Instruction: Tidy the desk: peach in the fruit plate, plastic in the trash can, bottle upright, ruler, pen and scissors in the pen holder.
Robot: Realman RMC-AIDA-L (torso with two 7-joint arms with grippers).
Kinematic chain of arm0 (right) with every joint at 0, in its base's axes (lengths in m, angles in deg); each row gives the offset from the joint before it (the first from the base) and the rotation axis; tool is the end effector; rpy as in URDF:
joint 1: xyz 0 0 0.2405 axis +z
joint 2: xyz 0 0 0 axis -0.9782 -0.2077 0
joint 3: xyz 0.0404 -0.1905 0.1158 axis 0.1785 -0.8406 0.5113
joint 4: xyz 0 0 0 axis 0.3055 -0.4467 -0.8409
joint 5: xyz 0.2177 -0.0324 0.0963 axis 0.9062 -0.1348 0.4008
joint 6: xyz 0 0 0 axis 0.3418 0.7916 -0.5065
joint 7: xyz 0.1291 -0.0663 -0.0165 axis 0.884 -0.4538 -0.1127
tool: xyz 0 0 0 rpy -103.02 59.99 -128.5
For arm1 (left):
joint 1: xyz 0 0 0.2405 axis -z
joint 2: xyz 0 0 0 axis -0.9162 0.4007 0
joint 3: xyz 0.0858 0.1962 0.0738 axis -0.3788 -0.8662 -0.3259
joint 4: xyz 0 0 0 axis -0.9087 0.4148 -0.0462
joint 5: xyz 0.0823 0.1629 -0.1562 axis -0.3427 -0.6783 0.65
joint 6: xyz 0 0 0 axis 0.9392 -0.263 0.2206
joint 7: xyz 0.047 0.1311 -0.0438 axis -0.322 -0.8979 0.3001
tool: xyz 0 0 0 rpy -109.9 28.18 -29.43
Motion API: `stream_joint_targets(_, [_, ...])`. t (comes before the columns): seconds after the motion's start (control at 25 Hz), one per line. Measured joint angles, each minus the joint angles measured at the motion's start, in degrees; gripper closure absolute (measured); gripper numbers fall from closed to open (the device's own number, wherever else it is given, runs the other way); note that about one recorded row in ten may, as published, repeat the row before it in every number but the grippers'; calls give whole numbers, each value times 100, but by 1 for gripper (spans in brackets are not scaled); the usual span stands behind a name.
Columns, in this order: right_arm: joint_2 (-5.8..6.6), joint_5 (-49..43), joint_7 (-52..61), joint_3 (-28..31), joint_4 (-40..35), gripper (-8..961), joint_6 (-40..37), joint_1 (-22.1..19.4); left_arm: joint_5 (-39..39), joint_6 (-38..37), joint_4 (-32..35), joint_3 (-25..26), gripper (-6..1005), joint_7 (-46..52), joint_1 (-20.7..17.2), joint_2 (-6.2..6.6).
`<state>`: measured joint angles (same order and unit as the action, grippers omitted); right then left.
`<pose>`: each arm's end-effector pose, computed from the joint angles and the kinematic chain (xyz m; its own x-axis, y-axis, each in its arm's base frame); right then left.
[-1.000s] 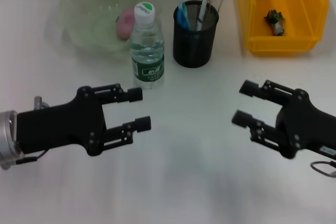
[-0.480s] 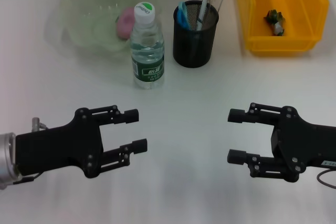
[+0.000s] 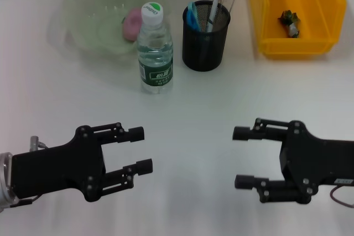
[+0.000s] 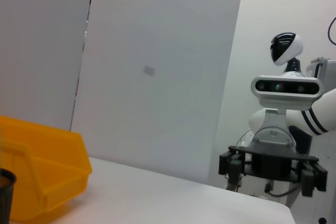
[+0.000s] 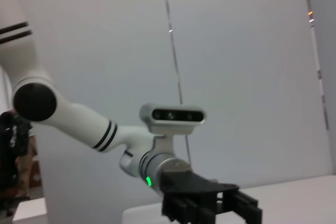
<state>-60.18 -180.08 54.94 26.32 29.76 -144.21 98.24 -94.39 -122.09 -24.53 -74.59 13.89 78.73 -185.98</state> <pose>0.2527 0.2495 -0.0079 0.7063 -0.0962 -0.7013 -0.1348 -0.9909 0.0001 -0.2716 0.2459 -0.0074 0.7196 0.1846 0.6694 0.2823 -0.9585 -0.0392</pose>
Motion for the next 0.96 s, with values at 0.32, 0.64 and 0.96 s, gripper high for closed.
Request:
stream_joint_targets(0.32, [8,-3,-13,-111,-17,219,76,-11,-78,-51,-4,-25,424,42,1,-4])
stream_joint_targets(0.64, [3,-3,-15,-117,-61,219,274,-43,-83,-64,-4,5,424,55,34,-5])
stream_joint_targets(0.96, [-1,-16,-15,-121,-43,219,284,-47,-84,-71,40,20,424,102,48,-5])
